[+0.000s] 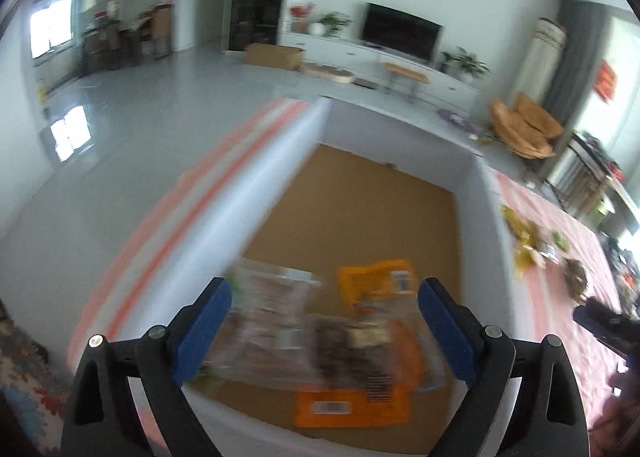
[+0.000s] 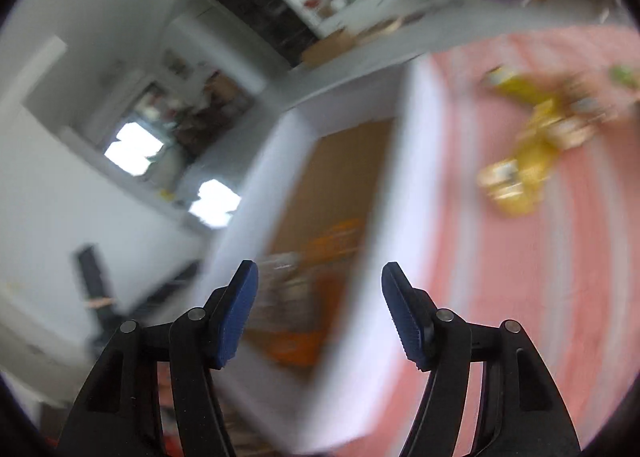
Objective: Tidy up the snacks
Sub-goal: 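Bring both empty grippers back over the snack pile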
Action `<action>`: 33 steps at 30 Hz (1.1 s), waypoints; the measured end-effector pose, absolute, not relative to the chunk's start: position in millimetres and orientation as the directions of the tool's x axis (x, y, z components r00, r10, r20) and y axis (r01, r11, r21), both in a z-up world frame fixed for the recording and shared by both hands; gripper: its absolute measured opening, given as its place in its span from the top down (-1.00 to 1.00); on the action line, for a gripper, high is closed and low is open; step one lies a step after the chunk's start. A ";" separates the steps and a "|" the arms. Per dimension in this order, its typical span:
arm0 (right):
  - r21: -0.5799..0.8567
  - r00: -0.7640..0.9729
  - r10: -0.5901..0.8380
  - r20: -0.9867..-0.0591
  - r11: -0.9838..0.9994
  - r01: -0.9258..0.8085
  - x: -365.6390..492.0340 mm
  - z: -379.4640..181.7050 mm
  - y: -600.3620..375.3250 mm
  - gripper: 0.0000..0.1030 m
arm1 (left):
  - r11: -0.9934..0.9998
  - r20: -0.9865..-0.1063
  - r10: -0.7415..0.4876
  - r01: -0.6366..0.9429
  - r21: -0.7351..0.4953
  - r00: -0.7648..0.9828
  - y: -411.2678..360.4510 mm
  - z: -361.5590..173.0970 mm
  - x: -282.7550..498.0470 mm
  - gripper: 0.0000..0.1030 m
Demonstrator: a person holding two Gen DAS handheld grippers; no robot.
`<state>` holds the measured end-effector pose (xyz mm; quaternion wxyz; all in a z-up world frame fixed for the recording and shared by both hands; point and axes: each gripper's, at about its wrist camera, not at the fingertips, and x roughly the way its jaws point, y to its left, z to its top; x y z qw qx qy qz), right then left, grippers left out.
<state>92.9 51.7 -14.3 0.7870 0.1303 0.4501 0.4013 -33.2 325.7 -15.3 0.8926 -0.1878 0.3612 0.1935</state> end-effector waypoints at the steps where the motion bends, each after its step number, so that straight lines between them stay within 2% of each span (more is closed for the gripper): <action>1: 0.501 0.339 0.696 -0.633 0.702 -0.506 96.1 -21.3 33.6 -0.34 | 0.868 -0.714 0.177 -0.449 -0.210 0.677 316.1 -15.0 -27.7 -0.82; 3: 0.378 0.447 0.577 -0.683 0.803 -0.460 101.6 -38.2 -2.0 -0.35 | 0.906 -0.705 0.072 -0.342 -0.249 0.705 281.9 -15.1 -9.9 -0.82; 6: 0.156 0.576 0.297 -0.761 0.947 -0.282 111.7 -82.9 -73.1 -0.35 | 0.950 -0.697 -0.103 -0.137 -0.280 0.710 209.7 -12.1 20.0 -0.82; 9: 0.003 0.600 0.063 -0.797 0.995 -0.100 114.3 -122.5 -134.5 -0.35 | 0.962 -0.708 -0.236 0.058 -0.267 0.665 129.9 -14.8 40.5 -0.84; 10: -0.008 0.596 0.021 -0.803 0.999 -0.047 114.8 -132.2 -151.5 -0.35 | 0.959 -0.717 -0.269 0.109 -0.262 0.643 106.2 -19.2 46.3 -0.85; 13: 0.033 0.622 -0.004 -0.783 0.998 0.049 109.7 -141.0 -186.0 -0.35 | 0.956 -0.726 -0.294 0.194 -0.221 0.622 53.6 -37.6 63.1 -0.85; 15: 0.086 0.646 0.010 -0.764 0.993 0.086 106.4 -135.5 -195.7 -0.35 | 0.969 -0.734 -0.238 0.208 -0.134 0.636 24.1 -63.0 80.3 -0.85; 19: 0.073 0.659 -0.002 -0.752 0.993 0.087 111.1 -135.3 -193.1 -0.43 | 0.979 -0.759 -0.148 0.201 -0.024 0.634 12.9 -103.6 102.7 -0.85; 25: 0.077 0.643 0.003 -0.766 0.993 0.087 101.8 -135.8 -196.8 -0.46 | 0.986 -0.811 -0.137 0.158 -0.056 0.569 17.1 -147.1 118.4 -0.85; 28: 0.059 0.640 -0.002 -0.769 0.995 0.074 100.2 -137.8 -193.1 -0.54 | 0.987 -0.811 -0.104 0.158 -0.014 0.575 11.8 -153.7 117.9 -0.85; 33: 0.017 0.629 -0.027 -0.777 0.998 0.063 102.0 -140.0 -186.9 -0.59 | 0.989 -0.811 -0.090 0.146 -0.006 0.579 10.4 -158.2 126.1 -1.00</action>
